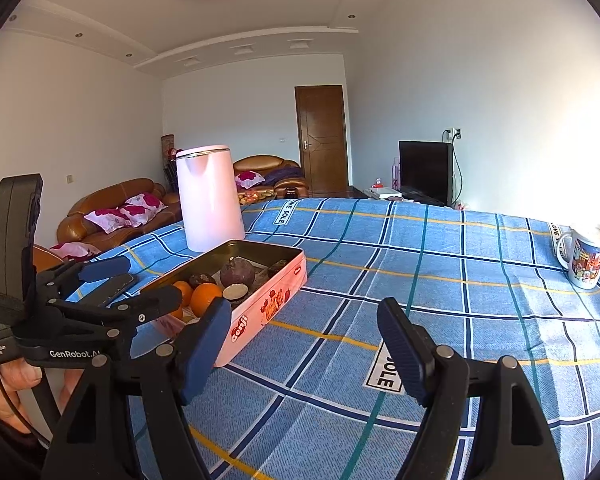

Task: Organize fruits

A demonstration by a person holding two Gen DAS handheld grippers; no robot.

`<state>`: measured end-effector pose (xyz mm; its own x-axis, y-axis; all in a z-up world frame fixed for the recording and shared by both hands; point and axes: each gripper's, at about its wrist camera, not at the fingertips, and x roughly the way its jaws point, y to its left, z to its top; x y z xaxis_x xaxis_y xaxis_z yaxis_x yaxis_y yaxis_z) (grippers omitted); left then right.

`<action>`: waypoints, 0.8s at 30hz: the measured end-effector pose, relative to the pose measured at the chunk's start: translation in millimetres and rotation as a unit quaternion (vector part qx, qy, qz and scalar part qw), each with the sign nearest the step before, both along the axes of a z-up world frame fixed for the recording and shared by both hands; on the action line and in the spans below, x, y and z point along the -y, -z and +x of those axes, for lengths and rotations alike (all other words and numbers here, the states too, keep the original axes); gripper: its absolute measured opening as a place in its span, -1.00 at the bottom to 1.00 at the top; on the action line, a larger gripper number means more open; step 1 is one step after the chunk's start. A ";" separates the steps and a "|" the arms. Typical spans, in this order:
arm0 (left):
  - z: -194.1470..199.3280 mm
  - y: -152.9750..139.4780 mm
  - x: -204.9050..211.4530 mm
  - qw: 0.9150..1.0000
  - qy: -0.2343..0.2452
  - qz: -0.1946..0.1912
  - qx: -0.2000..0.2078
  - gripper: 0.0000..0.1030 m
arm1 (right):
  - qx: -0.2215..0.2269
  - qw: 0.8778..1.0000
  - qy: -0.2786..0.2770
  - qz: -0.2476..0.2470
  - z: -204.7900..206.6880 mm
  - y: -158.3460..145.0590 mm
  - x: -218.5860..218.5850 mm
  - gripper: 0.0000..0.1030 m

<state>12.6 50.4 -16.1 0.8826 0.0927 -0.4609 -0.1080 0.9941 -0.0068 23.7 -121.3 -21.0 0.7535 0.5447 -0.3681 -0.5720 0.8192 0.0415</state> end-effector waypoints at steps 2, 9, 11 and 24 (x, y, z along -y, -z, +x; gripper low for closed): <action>1.0 -0.1 1.0 1.000 0.002 -0.002 -0.002 0.99 | 0.000 1.000 0.002 0.000 -0.5 -0.5 1.3 0.49; 0.6 -3.0 9.6 1.000 0.010 0.002 -0.003 0.99 | 0.004 1.000 0.006 0.001 -3.9 -2.4 6.2 0.49; -0.3 -5.3 11.8 1.000 0.013 0.003 0.000 0.99 | 0.007 1.000 0.007 0.001 -4.9 -3.2 7.5 0.49; -2.9 -11.4 16.1 1.000 0.009 0.016 0.016 1.00 | 0.009 1.000 0.009 0.001 -7.9 -1.2 12.7 0.49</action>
